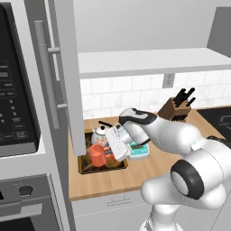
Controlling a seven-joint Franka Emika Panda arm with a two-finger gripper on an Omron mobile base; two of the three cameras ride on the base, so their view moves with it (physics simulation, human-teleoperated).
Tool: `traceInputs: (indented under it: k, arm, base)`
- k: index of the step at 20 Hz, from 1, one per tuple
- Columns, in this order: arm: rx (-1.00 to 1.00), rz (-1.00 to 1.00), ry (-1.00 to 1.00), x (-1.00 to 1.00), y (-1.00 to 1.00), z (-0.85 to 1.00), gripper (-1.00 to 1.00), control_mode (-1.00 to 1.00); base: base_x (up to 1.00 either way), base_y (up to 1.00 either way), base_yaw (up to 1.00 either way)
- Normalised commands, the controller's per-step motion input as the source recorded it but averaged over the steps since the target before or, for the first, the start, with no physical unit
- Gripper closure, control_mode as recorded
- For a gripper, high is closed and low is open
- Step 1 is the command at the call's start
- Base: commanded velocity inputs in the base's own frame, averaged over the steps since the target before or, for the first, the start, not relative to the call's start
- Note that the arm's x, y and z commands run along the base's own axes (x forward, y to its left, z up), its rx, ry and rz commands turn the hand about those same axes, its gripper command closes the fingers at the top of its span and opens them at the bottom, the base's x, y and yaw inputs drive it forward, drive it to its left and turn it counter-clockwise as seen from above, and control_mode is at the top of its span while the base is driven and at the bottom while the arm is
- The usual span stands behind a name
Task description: Pick the kettle from the counter and place it on the tray. Then pick the mug from the cabinet and place it on the tray. Then close the cabinet doors.
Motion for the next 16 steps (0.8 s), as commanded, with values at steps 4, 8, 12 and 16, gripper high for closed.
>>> traceInputs:
  k: [4, 8, 12, 16]
  arm:
    - [0.00, 0.00, -0.11, 0.24, 0.07, -0.35, 1.00, -1.00]
    - [0.00, 0.00, -0.05, 0.08, 0.13, -0.23, 1.00, -1.00]
    - [0.00, 0.00, -0.03, 0.05, 0.06, -0.20, 1.00, -1.00]
    - [0.00, 0.00, -0.02, 0.09, 0.01, -0.19, 1.00, -1.00]
  base:
    - [0.00, 0.00, 0.00]
    - [0.00, 0.00, 0.00]
    - [0.00, 0.00, 0.00]
    - [0.00, 0.00, 0.00]
